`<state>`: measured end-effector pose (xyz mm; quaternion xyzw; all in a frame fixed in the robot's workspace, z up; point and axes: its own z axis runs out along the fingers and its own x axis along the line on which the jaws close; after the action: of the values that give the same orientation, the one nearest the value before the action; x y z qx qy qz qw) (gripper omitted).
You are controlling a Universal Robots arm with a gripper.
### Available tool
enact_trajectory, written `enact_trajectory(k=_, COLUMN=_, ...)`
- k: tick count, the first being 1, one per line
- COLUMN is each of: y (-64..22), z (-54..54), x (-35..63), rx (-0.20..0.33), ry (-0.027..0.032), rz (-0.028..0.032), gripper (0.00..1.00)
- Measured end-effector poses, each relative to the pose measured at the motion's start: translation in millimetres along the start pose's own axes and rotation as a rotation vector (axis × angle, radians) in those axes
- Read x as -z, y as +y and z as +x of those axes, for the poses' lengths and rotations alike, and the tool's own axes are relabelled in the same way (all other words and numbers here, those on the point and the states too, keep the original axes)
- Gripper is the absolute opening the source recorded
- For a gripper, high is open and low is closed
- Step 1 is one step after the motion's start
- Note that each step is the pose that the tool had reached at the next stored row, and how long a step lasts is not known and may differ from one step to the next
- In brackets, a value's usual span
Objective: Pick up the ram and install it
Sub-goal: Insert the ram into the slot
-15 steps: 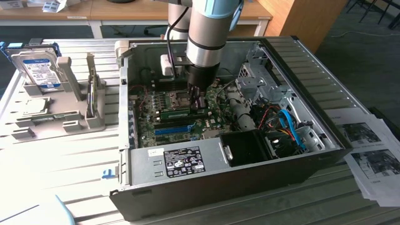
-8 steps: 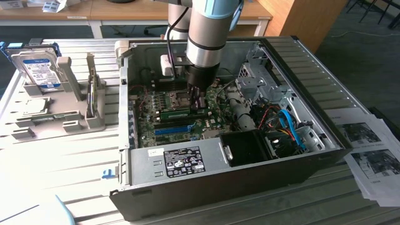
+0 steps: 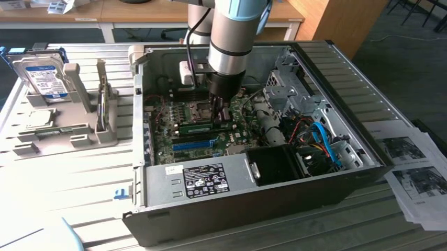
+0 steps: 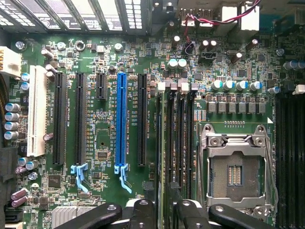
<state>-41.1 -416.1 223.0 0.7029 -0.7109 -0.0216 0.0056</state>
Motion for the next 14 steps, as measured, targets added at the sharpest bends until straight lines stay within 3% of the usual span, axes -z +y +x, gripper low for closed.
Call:
enact_trajectory(k=8, y=0.1, z=0.0, x=2.7, rx=0.000, ry=0.0001, rz=0.0000, gripper=0.25)
enact_trajectory(k=14, y=0.5, z=-0.3, x=13.4, rx=0.000, ry=-0.0001, rz=0.0000, gripper=0.25)
